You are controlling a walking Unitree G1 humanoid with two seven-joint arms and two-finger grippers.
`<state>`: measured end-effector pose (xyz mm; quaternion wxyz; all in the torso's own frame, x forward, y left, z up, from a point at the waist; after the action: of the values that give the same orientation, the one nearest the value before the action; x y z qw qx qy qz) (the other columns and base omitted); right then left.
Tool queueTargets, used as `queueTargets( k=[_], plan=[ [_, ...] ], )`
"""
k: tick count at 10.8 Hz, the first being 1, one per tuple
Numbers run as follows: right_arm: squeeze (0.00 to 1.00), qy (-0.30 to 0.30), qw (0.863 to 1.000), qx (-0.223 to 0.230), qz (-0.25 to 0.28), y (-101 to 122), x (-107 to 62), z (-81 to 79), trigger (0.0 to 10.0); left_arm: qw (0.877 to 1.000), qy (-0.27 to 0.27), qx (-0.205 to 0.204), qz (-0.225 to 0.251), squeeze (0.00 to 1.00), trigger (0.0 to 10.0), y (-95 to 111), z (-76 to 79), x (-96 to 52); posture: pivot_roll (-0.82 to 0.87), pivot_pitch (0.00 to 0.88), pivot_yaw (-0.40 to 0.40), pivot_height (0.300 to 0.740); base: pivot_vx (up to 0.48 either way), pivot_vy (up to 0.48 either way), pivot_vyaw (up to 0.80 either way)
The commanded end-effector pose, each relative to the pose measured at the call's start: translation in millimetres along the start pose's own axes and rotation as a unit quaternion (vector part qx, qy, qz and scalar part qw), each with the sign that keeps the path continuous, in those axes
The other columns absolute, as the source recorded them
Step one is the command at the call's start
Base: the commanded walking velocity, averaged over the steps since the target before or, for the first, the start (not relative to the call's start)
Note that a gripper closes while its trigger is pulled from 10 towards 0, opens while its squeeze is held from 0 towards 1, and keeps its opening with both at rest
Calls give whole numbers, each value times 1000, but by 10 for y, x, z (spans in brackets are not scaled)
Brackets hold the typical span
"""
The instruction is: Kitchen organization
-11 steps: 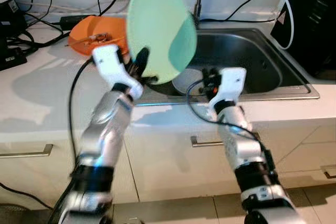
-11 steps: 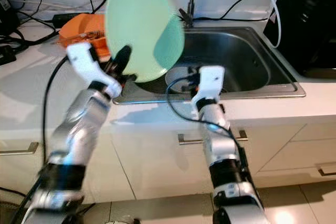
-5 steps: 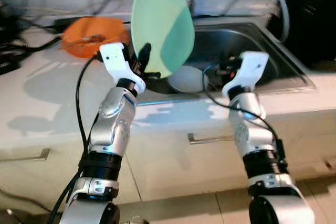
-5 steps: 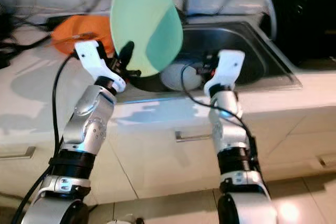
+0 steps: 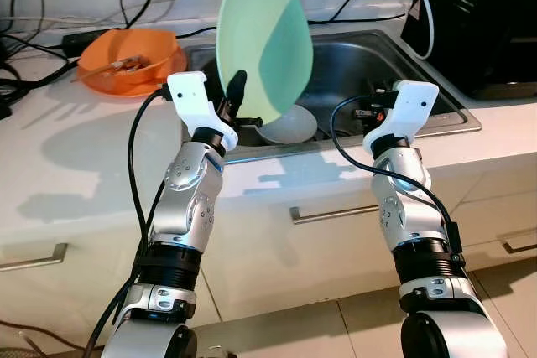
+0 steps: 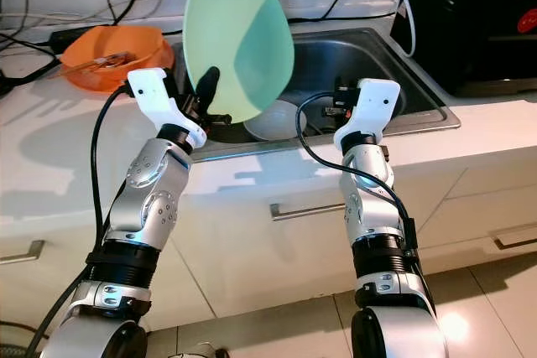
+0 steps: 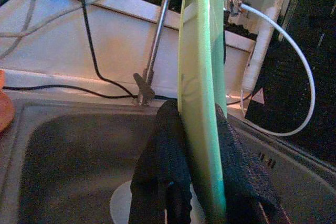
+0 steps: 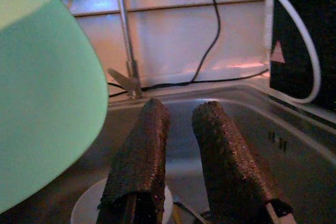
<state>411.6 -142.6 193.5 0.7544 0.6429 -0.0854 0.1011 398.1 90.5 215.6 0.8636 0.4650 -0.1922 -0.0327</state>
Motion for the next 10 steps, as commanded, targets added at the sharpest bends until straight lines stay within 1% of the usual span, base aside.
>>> queueTargets(
  k=[1,3,4,6,7,8,10],
  plan=[
    [0,18,1000,-10,16,81,6,-84,10000,1000,-4,7,27,0,10000,130,22,16,80,0,38,740,0,0,800],
    [0,18,1000,-3,12,68,10,-97,10000,999,1,11,32,0,10000,149,2,7,88,0,30,740,0,0,550],
    [0,17,1000,6,7,54,21,-86,10000,999,3,11,34,0,10000,155,-6,2,88,0,29,740,0,0,0],
    [0,20,1000,-5,9,61,20,-81,10000,999,4,11,33,0,10000,141,-4,-2,87,0,28,740,0,0,0],
    [0,24,1000,-13,11,64,12,-94,10000,999,4,11,31,0,10000,130,3,5,83,0,31,740,0,0,800],
    [0,24,1000,-10,10,58,8,-99,10000,999,4,11,30,0,10000,126,3,9,85,0,31,740,0,0,575],
    [0,19,1000,-1,8,49,11,-79,10000,999,7,13,30,0,10000,124,-10,11,85,0,31,740,0,0,0]
  ],
)
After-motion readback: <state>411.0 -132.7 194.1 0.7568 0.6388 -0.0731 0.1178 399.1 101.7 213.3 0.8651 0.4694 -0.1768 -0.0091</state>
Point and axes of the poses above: a point about 5 cm out from each wrist's last joint towards the gripper, its own x axis pointing out of the wrist towards the gripper, its own y axis along the axis of the wrist's last joint, z = x × y, the point moved 5 cm from there along x, pointing out of the wrist towards the gripper, and after that the axes turned 15 degrees about -x, right-handed, at the moved point
